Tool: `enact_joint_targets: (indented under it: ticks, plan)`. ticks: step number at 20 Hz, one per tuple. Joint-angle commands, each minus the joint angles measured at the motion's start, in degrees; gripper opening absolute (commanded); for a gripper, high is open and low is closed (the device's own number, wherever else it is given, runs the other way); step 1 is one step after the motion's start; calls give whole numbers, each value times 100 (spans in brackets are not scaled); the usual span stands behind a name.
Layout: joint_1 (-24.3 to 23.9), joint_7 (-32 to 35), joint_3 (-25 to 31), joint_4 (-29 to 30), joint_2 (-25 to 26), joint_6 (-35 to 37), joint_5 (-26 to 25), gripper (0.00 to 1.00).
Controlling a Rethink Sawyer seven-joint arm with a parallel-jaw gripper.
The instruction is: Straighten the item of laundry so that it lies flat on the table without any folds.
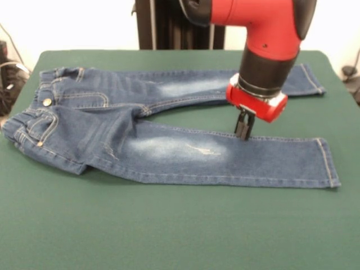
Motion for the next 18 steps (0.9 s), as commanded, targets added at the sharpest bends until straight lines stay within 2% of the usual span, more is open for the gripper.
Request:
enact_joint_targets:
  ticks: [1, 8, 18]
  plan:
    - [160, -131, 600, -4, 506, -265, -135, 0]
    - [193, -21, 516, -55, 719, -618, -217, 0]
    - [187, -41, 592, 275, 212, -225, -65, 0]
